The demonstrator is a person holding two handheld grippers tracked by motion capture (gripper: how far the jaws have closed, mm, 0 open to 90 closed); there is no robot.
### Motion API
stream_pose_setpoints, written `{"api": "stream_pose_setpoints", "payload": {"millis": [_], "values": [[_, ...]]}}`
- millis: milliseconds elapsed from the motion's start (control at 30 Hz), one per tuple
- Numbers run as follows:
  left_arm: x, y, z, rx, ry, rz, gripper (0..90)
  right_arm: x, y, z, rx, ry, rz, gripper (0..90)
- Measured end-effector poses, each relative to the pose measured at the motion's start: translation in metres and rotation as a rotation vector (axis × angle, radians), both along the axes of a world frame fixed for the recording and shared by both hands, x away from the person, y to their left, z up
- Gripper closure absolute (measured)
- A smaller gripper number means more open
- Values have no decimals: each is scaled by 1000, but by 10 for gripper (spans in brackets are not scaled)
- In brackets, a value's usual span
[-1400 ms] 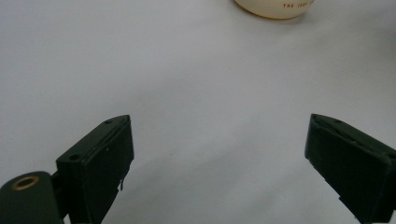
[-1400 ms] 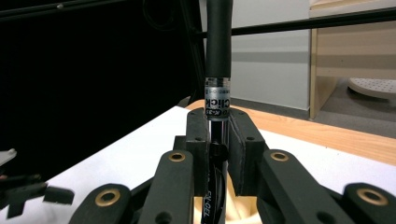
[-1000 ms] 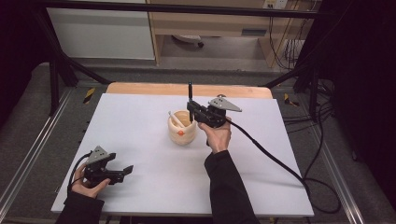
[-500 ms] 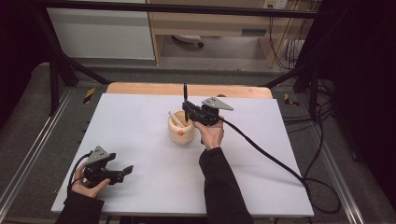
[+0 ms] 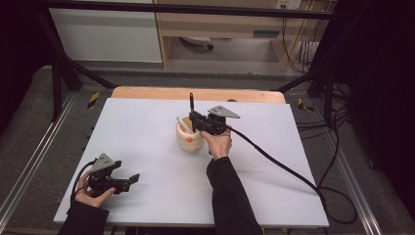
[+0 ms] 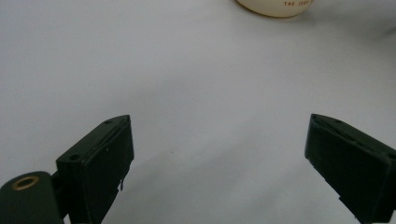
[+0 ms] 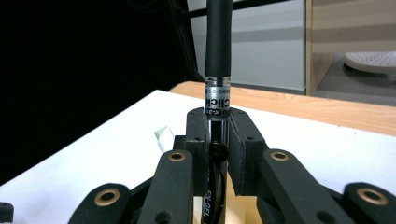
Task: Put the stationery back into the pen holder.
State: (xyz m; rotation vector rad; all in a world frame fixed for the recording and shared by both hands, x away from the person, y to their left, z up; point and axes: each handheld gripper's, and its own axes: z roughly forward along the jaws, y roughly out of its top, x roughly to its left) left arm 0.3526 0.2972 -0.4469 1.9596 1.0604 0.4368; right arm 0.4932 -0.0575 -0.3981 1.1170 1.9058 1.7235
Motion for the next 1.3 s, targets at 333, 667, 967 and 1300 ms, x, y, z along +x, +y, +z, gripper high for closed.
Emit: {"api": "stream_pose_setpoints", "payload": {"millis": [333,667,967,1300], "values": [[0,0,0,2,1,2,81,-1,-2,-13,-21,37,18,799],[0,0,0,2,0,1,81,-3,-1,-17,-60,53,43,772],[0,0,0,2,1,0,81,-6,-5,-8,-78,52,54,664],[0,0,0,3,3,2,81,-12,-11,8,-106,80,81,453]]}}
